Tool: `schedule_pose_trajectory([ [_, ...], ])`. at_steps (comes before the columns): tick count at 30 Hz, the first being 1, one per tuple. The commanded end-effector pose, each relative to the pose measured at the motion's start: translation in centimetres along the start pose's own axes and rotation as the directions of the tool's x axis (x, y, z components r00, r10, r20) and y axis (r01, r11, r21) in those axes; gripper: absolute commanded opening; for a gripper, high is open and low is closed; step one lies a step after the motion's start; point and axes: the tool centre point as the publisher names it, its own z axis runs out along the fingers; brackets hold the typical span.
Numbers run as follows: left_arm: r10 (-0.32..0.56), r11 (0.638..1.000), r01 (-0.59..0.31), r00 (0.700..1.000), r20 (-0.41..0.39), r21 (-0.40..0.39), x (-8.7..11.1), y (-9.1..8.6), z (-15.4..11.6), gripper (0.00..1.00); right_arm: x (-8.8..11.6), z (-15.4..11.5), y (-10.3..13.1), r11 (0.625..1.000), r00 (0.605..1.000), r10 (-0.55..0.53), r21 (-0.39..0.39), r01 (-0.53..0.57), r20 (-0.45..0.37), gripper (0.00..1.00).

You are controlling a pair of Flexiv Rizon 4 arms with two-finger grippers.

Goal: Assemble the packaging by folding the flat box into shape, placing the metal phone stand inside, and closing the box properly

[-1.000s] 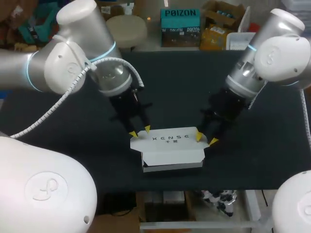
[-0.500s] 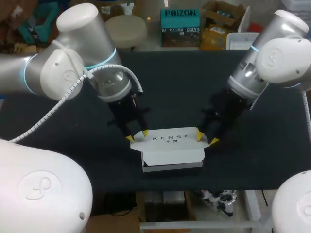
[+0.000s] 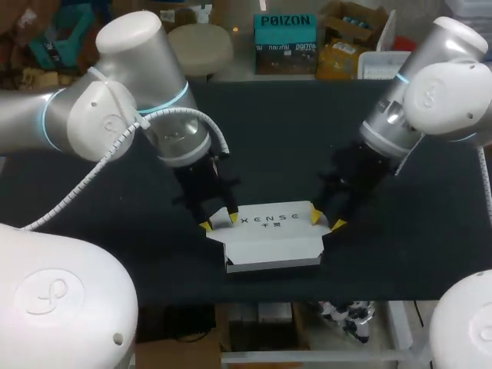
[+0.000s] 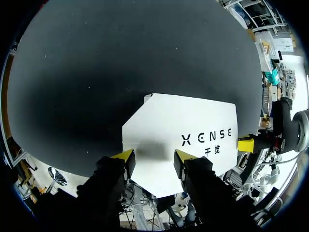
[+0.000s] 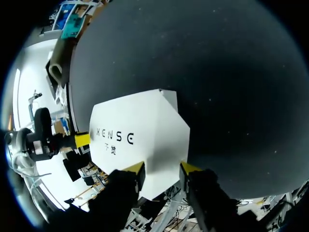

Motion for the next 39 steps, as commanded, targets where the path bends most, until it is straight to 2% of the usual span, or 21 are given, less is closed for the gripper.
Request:
schedule_pose_trajectory([
  [1, 0.006, 1.000, -0.006, 1.000, 0.002, 0.023, 0.1, 0.7, 0.6, 0.56, 0.0, 0.1, -0.1, 1.000, 1.000, -0.004, -0.014, 0.004, -0.001, 0.48],
  [14, 0.028, 0.997, -0.027, 1.000, -0.007, 0.071, -0.1, 1.4, 1.9, 0.59, 0.0, 0.4, -0.1, 0.998, 1.000, -0.025, -0.062, 0.026, 0.016, 0.49],
  [24, 0.027, 0.996, -0.025, 1.000, -0.016, 0.080, -0.1, 1.2, 1.9, 0.47, 0.9, -0.3, -0.1, 0.995, 0.999, -0.041, -0.094, 0.044, 0.029, 0.47],
  [35, 0.027, 0.996, -0.025, 1.000, -0.016, 0.080, -0.1, 1.2, 1.9, 0.48, 1.2, -0.7, 0.0, 0.993, 0.999, -0.045, -0.105, 0.048, 0.030, 0.46],
  [38, 0.027, 0.996, -0.025, 1.000, -0.016, 0.080, -0.1, 1.2, 1.9, 0.55, 1.2, -0.7, 0.0, 0.993, 0.999, -0.045, -0.105, 0.048, 0.030, 0.46],
  [39, 0.027, 0.996, -0.025, 1.000, -0.016, 0.080, -0.1, 1.2, 1.9, 0.55, 1.2, -0.7, 0.0, 0.993, 0.999, -0.045, -0.105, 0.048, 0.030, 0.46],
])
